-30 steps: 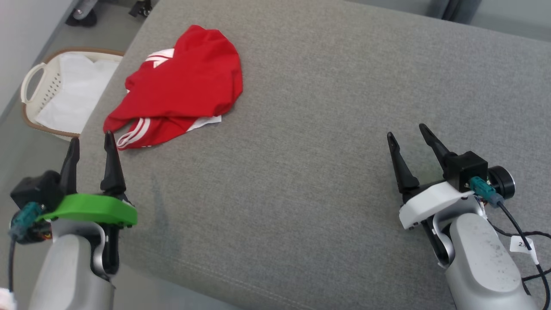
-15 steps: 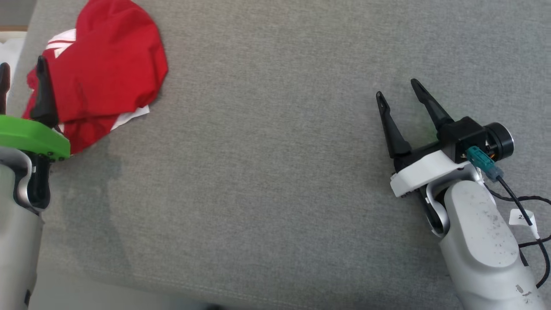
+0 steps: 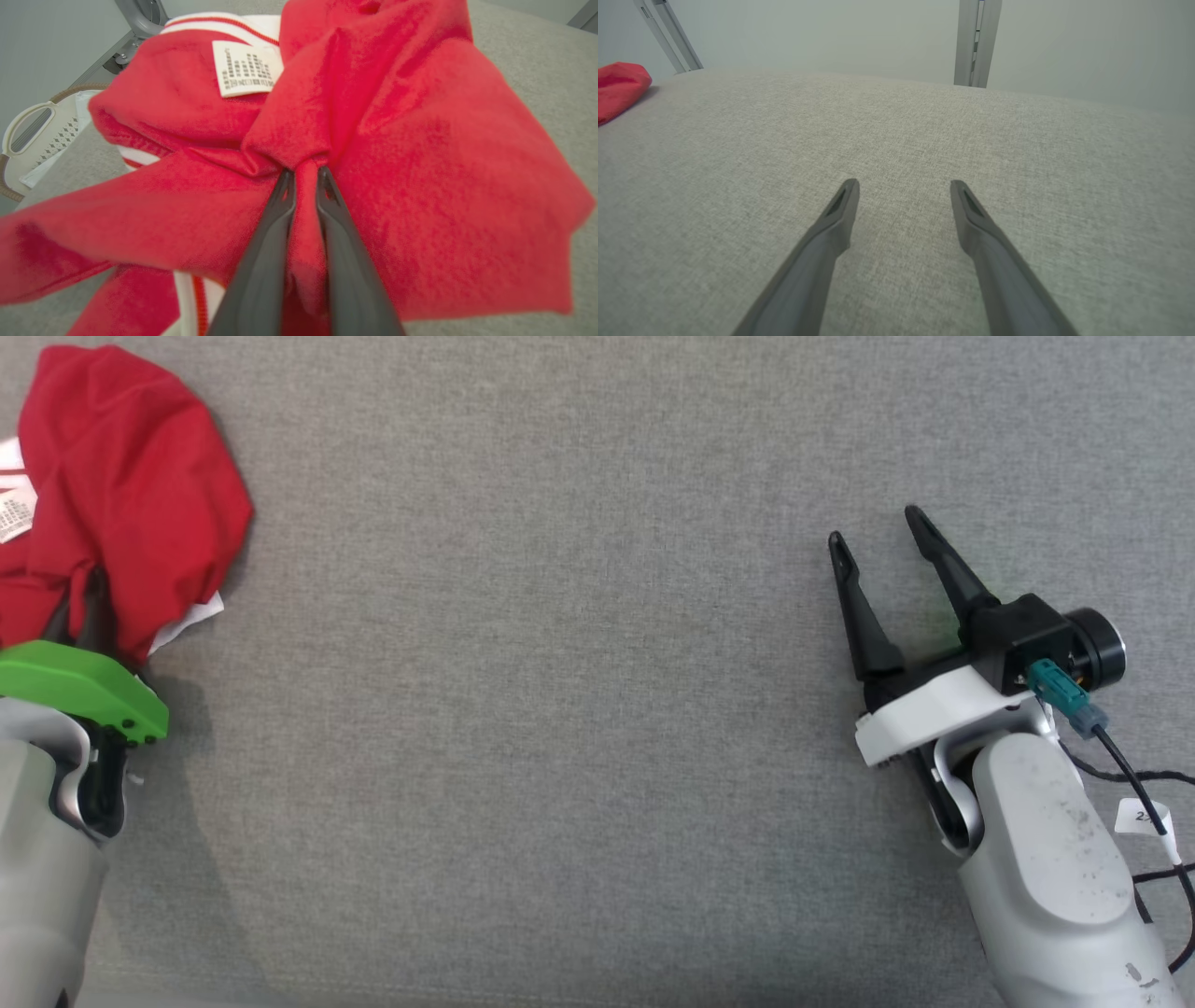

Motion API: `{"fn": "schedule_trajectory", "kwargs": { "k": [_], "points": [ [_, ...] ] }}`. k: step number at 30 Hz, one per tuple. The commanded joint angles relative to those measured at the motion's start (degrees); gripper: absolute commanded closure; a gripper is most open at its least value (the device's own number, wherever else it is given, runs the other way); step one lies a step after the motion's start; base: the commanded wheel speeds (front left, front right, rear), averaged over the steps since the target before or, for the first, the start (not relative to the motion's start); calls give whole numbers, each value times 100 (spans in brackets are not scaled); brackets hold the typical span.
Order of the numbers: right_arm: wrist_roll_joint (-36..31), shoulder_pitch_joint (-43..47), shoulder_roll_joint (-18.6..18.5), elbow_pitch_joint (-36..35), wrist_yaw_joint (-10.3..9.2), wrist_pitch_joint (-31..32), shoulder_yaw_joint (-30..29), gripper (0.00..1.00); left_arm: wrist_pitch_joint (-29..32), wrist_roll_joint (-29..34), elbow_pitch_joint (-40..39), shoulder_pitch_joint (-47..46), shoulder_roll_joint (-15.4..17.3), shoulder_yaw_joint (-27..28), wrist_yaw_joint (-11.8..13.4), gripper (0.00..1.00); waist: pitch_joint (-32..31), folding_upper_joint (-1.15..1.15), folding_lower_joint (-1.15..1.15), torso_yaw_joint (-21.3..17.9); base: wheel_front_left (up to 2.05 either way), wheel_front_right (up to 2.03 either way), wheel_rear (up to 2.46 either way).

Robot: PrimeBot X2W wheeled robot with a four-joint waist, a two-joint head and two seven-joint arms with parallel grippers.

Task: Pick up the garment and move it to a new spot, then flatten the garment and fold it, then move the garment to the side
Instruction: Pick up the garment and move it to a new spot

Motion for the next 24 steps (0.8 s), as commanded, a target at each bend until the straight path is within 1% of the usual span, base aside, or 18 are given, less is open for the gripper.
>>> {"fn": "schedule_trajectory", "kwargs": {
  "k": [1,4,6,10,13,15,18,21,24],
  "points": [
    [48,182,-35,93,-11,2,-22,0,-30,-2,70,152,-10,-96,-5,100,-243,0,0,46,0,0,0],
    [137,222,-32,108,-11,1,-28,0,-152,164,-154,-104,120,-72,-4,100,-470,0,0,67,0,0,0],
    [225,295,-33,120,-11,0,-54,0,-166,437,-564,-275,204,198,-4,100,-633,0,0,66,0,0,0],
    [413,457,-30,139,-11,0,-50,0,-152,1156,-1539,-19,66,736,-4,100,-945,0,0,-64,0,0,0],
    [561,608,-32,155,-11,0,-23,0,-153,1632,-2250,169,-147,882,-4,100,-1156,0,0,-251,0,0,0],
    [637,710,-31,147,-11,0,-9,0,-153,1826,-2660,296,-331,816,-4,100,-1271,0,0,-410,0,0,0],
    [740,839,-30,113,-11,0,13,0,-154,1986,-3109,479,-636,551,-4,100,-1391,0,0,-723,0,0,0],
    [855,952,-29,61,-11,0,66,0,-154,2019,-3321,615,-948,292,-4,100,-1449,0,0,-1061,0,0,0],
    [961,1013,-28,15,-11,-1,168,0,-154,2000,-3290,722,-1247,-100,-4,100,-1444,0,0,-1454,0,0,0]
  ]
}}
